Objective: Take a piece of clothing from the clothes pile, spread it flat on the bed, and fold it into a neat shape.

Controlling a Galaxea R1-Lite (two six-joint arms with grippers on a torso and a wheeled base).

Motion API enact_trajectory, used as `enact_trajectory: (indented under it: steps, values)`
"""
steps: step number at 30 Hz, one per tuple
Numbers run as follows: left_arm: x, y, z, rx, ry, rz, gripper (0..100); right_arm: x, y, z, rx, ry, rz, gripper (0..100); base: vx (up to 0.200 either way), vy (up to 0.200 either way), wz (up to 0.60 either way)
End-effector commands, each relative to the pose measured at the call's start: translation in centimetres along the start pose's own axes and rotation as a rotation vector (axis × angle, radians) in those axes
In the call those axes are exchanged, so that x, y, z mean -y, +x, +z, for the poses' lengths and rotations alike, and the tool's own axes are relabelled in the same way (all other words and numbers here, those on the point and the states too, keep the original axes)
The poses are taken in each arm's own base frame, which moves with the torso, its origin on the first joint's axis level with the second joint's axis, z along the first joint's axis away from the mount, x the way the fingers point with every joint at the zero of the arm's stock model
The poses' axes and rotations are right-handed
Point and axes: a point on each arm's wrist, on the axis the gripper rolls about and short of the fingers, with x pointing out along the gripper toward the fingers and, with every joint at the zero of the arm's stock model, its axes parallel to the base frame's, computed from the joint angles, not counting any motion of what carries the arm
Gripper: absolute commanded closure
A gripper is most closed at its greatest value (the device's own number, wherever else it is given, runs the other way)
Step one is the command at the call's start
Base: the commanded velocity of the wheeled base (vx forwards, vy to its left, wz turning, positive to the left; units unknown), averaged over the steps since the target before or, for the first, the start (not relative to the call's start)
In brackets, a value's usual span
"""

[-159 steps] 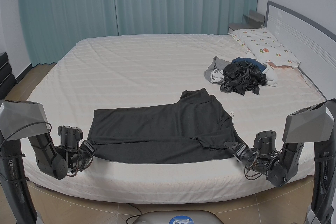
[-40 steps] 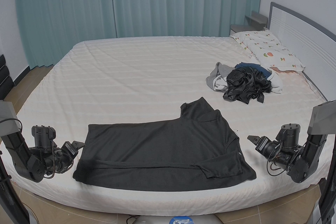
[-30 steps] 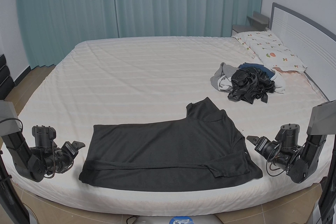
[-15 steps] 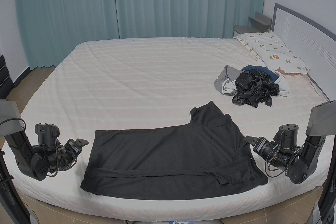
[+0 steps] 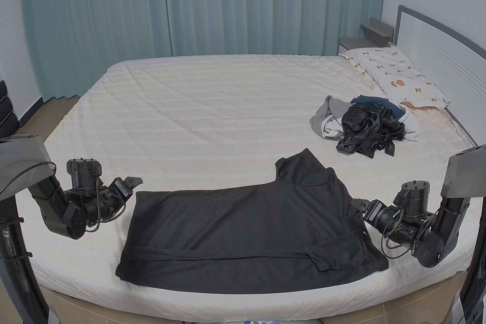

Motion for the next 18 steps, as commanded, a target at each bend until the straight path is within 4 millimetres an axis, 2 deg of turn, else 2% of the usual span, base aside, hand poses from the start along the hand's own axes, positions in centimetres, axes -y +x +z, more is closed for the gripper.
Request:
enact_trajectory:
  steps: [1,7,14,18]
  values:
    - [-1.1,4.9,-0.5,-0.016,0.104,-0.002,0,0.0,0.0,-0.1,-0.005,0.005,-0.002,0,0.0,0.0,0.0]
    - [-1.8,6.0,-0.3,-0.014,0.315,-0.007,0,0.1,0.1,0.1,0.001,0.013,0.0,0,0.0,0.0,0.0]
    - [-1.0,7.9,0.2,0.015,0.341,-0.051,0,0.3,0.5,-0.4,-0.031,0.011,0.005,0,0.0,0.0,0.0]
    - [-0.8,8.4,-0.2,-0.003,0.348,-0.052,0,0.1,0.4,-0.3,-0.02,0.011,0.017,0,0.0,0.0,0.0]
